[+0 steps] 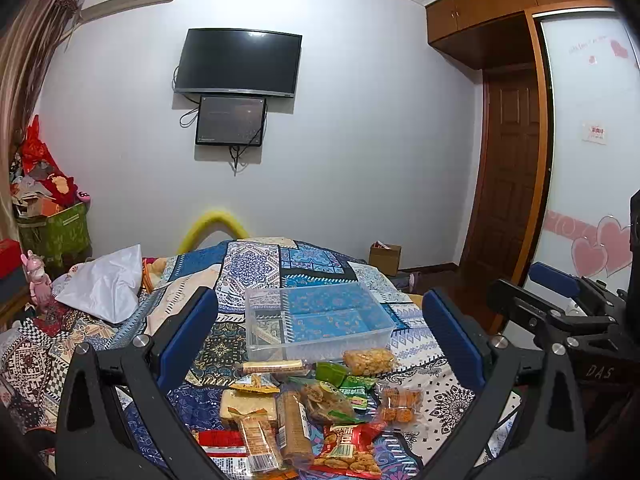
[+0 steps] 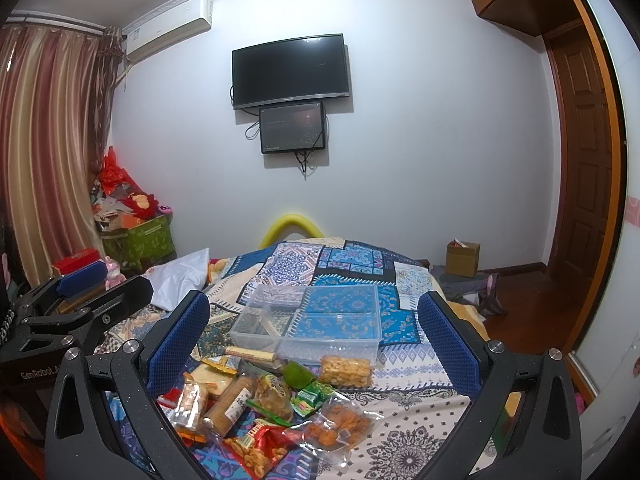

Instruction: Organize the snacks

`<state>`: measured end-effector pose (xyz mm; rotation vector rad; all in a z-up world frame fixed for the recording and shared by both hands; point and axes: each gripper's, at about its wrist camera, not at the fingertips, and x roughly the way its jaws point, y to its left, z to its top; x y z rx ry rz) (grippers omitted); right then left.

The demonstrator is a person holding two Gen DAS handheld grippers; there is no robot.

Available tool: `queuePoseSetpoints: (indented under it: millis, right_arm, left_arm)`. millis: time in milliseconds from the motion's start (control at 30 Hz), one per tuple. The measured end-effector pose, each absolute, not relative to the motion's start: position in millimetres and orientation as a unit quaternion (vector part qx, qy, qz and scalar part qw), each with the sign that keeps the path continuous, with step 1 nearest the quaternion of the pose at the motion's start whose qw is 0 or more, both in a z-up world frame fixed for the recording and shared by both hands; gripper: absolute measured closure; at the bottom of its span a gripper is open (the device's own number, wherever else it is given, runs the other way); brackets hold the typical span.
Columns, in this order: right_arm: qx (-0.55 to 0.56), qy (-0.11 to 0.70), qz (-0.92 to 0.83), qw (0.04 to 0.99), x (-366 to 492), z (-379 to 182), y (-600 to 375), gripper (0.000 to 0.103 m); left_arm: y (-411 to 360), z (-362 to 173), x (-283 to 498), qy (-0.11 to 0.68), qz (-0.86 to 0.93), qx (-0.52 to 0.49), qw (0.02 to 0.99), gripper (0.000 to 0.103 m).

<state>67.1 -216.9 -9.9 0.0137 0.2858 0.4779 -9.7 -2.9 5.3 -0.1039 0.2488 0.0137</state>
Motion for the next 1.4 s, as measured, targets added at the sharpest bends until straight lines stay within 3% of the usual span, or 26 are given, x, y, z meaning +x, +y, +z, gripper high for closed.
queuePoseSetpoints:
  millis: [333,733,933,1300,1400]
  right_arm:
    - [0.006,0.149,0.235,0.96,73.1,-17.0,-215.6,0.0]
    - [0.0,0.242,0.217,0.946,108.9,-67.7,-219.2,0.0]
    - [0.001,0.311,0.214,0.926,125.2,-101.5,-224.3,0.0]
    - [0.023,0.397,0.216,0.892,152.0,-149.1,-223.1,0.0]
    - [0.019,0.407,0.216,0.888,155.2,-157.4,-220.3,0.001]
  left_arm:
    - [1.0,-3.6,1.2,0.138,0.002,-0.049,0.989,0.0]
    - [24.5,-63.7,43.1,0.244,0.01,-0.066,0.967,0.0]
    - [40.3,-105.4,58.6,0.307,0.034,-0.066,0.949,0.01]
    - [75.2,-165.9,67.9,0.401,0.055,-0.111,0.908,0.017]
    - [76.1,-174.7,67.3,0.414,0.051,-0.119,0.901,0.025]
